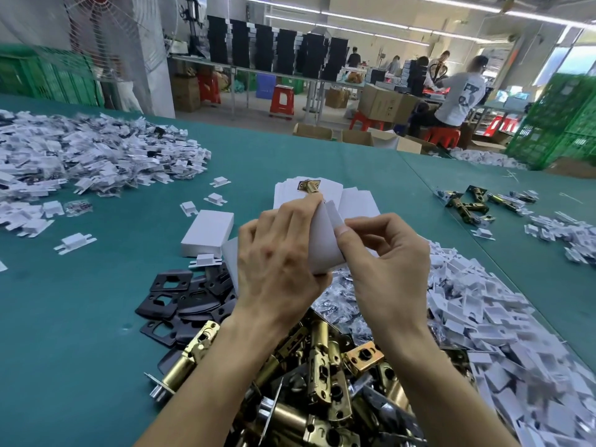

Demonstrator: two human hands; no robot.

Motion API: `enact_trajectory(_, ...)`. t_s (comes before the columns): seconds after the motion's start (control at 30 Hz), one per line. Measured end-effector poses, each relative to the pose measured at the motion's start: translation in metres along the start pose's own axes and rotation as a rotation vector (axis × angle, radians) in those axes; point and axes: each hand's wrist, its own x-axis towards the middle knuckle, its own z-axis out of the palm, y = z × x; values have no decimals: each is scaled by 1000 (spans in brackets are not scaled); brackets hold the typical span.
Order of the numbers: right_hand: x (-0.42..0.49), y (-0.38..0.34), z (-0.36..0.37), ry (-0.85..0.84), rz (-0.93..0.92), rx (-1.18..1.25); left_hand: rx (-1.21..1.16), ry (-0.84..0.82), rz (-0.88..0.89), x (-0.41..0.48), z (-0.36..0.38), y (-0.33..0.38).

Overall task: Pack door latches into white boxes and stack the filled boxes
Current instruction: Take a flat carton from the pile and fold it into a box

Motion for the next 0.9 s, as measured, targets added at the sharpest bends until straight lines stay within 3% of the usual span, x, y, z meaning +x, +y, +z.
enact_trajectory(0.13,-3,-3,0,-74,-7,51,-8,-19,-22,1,-2,0)
enact_trajectory(0.33,2,-4,-13,-440,-49,106,-201,-55,-150,4,-9,-3)
enact_trajectory(0.57,2,8,-16,-296,-85,178,-234,-96,-143,5,-10,-1)
enact_trajectory(0.77,-3,8,-10,-307,-183,-5,-235,-39,-137,4,-12,-1)
enact_trajectory(0.9,-2,3,-9,-327,-64,8,-164,-12,-77,3,-9,-9)
